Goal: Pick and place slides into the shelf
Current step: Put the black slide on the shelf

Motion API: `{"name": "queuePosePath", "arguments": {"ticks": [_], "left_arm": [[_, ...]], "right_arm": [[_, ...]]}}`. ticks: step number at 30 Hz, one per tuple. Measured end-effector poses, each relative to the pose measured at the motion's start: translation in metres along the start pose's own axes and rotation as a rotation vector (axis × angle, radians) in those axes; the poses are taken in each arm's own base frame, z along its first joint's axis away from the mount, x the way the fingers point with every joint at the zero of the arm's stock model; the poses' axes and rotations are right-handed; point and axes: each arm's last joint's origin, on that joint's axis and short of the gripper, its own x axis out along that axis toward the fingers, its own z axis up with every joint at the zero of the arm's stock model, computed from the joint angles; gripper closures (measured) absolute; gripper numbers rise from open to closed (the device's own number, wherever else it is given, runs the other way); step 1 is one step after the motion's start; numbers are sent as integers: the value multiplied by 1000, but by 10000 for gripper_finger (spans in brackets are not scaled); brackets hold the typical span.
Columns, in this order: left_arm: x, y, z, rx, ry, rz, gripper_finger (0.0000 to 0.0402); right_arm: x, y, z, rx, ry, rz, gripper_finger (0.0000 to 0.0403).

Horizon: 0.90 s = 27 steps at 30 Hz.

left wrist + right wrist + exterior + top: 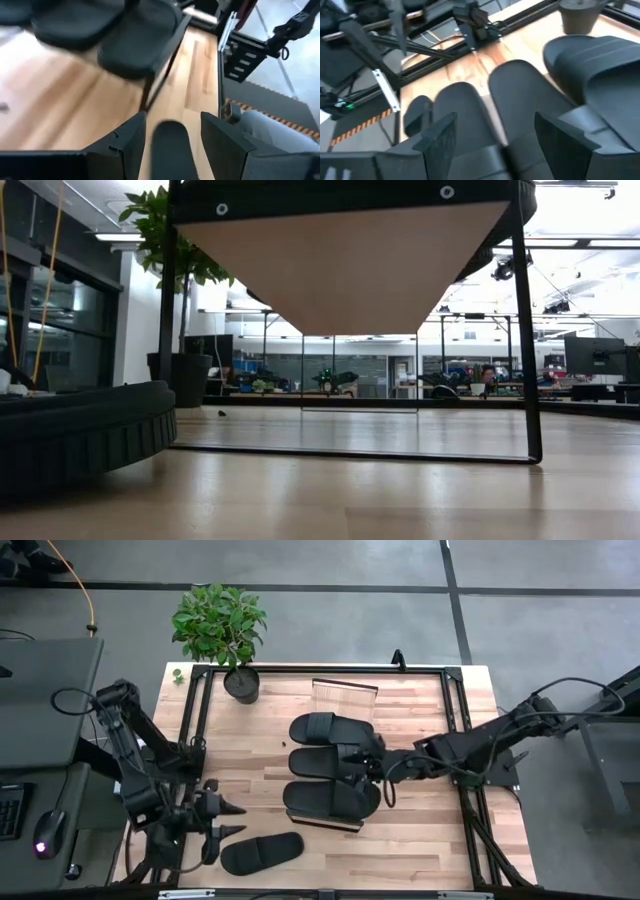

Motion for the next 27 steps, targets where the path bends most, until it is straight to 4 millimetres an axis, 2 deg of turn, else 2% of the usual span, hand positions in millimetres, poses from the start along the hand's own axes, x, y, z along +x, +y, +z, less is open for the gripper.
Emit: {"name": "queuePosePath", "arguments": {"ticks": [7,10,21,27], "left_arm": [[18,-2,-33,-216,190,33,229],[18,-9,-48,-268,253,36,229],[1,-26,-102,-481,223,35,229],[5,-32,-131,-551,227,64,229]], "right_arm": [[6,-9,2,-28,13,-44,148],[6,-9,2,-39,12,-47,148],[6,-9,1,-20,2,-68,148],[6,-10,2,-10,-10,-83,148]]}}
